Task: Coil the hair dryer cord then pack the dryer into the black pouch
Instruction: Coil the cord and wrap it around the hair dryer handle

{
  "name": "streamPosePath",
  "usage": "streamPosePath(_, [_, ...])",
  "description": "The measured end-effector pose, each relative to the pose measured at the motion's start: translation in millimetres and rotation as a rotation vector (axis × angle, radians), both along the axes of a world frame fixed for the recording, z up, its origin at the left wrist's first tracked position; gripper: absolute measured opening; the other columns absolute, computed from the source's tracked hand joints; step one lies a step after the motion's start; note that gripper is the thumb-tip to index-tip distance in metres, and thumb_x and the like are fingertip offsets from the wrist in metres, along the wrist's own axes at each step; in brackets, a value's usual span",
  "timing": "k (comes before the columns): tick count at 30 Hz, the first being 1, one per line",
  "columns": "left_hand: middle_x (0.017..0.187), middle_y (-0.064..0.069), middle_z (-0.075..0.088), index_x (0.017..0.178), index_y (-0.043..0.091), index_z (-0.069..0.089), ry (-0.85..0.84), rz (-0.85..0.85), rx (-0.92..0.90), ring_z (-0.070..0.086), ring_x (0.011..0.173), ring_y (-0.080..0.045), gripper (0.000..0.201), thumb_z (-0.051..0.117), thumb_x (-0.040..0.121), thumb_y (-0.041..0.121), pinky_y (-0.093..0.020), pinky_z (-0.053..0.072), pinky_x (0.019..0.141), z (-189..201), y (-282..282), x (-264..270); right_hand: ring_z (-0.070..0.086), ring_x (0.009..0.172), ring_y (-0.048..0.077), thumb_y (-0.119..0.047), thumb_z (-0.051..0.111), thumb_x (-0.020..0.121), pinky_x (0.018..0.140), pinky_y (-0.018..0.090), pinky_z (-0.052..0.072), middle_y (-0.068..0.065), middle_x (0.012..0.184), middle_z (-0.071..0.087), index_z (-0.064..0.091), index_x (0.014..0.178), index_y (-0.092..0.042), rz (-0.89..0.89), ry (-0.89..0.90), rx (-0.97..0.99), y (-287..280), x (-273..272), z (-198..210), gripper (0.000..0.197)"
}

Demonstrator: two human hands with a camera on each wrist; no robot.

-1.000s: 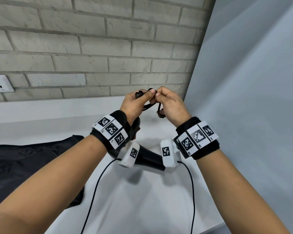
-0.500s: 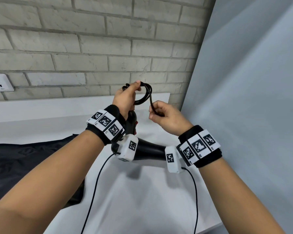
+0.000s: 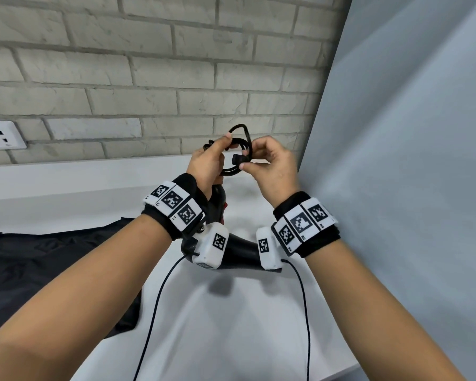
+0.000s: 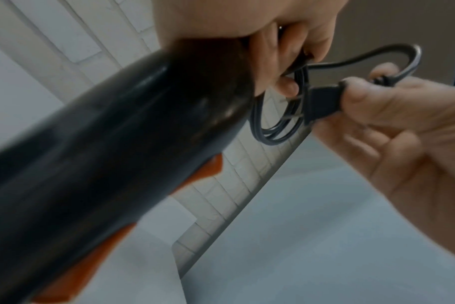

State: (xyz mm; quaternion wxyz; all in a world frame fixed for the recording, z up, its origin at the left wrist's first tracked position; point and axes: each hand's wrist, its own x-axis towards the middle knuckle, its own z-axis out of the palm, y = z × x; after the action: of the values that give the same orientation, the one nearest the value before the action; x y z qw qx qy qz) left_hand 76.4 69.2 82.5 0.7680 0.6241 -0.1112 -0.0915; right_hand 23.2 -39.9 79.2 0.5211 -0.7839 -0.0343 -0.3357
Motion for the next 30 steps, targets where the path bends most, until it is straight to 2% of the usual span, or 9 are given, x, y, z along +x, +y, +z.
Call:
streamPosePath(7, [0.038,0.007,0.020,0.084,0.019,0.069,0.002,-0.189,-0.001,0.015,0.034,-0.007,0.032,0.047,0.091,0.041,-0.019,0.014,0.040,-4.5,-3.8,-7.8,0.043,0.055,0.005,-0.002,0.075,0.062,0.054,0.014,0.038,-0.012,0.069,0.051,0.041,0.066,-0.030,-0.138,0.027,-0.136,-4.3,8.7,-3.9,0.045])
streamPosePath(11, [0.035,0.007,0.019,0.084,0.020,0.070,-0.019,-0.238,0.025,0.013,0.035,-0.008,0.036,0.043,0.093,0.042,-0.023,0.013,0.044,-2.4,-2.4,-12.0,0.040,0.069,0.003,-0.014,0.080,0.060,0.062,0.010,0.035,-0.013,0.078,0.041,0.045,0.090,-0.016,-0.325,-0.031,-0.149,-13.4,5.5,-8.9,0.047])
streamPosePath(14, [0.033,0.008,0.019,0.087,0.018,0.069,-0.017,-0.303,0.046,0.012,0.033,-0.008,0.038,0.040,0.094,0.042,-0.022,0.011,0.043,1.6,-0.1,-13.8,0.050,0.098,0.013,-0.007,0.075,0.067,0.084,0.019,0.042,-0.005,0.108,0.048,0.044,0.119,-0.012,-0.107,0.043,-0.082,-21.0,5.8,-11.5,0.061])
streamPosePath(16, [0.033,0.007,0.018,0.089,0.015,0.068,-0.009,-0.349,0.055,0.012,0.031,-0.007,0.039,0.040,0.094,0.042,-0.019,0.012,0.040,3.7,-0.9,-14.9,0.056,0.099,0.010,0.003,0.065,0.072,0.090,0.023,0.045,-0.011,0.103,0.057,0.048,0.117,-0.016,0.137,0.111,-0.005,-20.9,4.8,-10.7,0.052])
streamPosePath(18, [0.033,0.007,0.018,0.088,0.014,0.068,0.003,-0.369,0.058,0.012,0.030,-0.006,0.039,0.041,0.093,0.042,-0.016,0.014,0.038,4.5,-1.2,-15.8,0.060,0.084,-0.002,0.005,0.059,0.073,0.081,0.015,0.048,-0.017,0.087,0.063,0.053,0.101,-0.024,0.251,0.116,0.048,-21.4,5.0,-10.9,0.041])
streamPosePath(21, [0.032,0.007,0.017,0.086,0.015,0.068,0.021,-0.382,0.052,0.011,0.031,-0.006,0.040,0.039,0.094,0.042,-0.018,0.014,0.039,3.5,-0.1,-15.8,0.057,0.065,-0.006,0.018,0.051,0.077,0.066,0.010,0.046,-0.004,0.078,0.056,0.050,0.091,-0.024,0.281,0.165,0.090,-22.8,2.9,-9.3,0.045])
streamPosePath(24, [0.032,0.007,0.017,0.083,0.016,0.068,0.026,-0.396,0.038,0.009,0.031,-0.007,0.042,0.037,0.094,0.042,-0.019,0.012,0.040,3.1,-0.4,-16.5,0.050,0.060,0.000,0.015,0.048,0.067,0.056,0.014,0.043,0.000,0.071,0.046,0.050,0.090,-0.019,0.304,0.235,0.155,-22.5,0.4,-6.8,0.041])
streamPosePath(27, [0.031,0.007,0.018,0.080,0.016,0.067,0.024,-0.379,0.012,0.011,0.030,-0.007,0.042,0.037,0.094,0.041,-0.019,0.011,0.041,5.0,0.1,-16.1,0.047,0.058,0.013,-0.004,0.036,0.053,0.044,0.021,0.040,0.006,0.069,0.044,0.049,0.086,-0.013,0.397,0.295,0.469,-24.3,0.6,-2.8,0.037])
streamPosePath(30, [0.032,0.007,0.017,0.073,0.017,0.065,0.018,-0.362,0.002,0.009,0.031,-0.008,0.043,0.037,0.094,0.040,-0.020,0.012,0.041,7.0,1.5,-13.4,0.054,0.056,0.012,-0.012,0.037,0.077,0.045,0.020,0.040,0.007,0.067,0.055,0.054,0.086,-0.009,0.369,0.252,0.518,-29.1,0.9,-2.2,0.019])
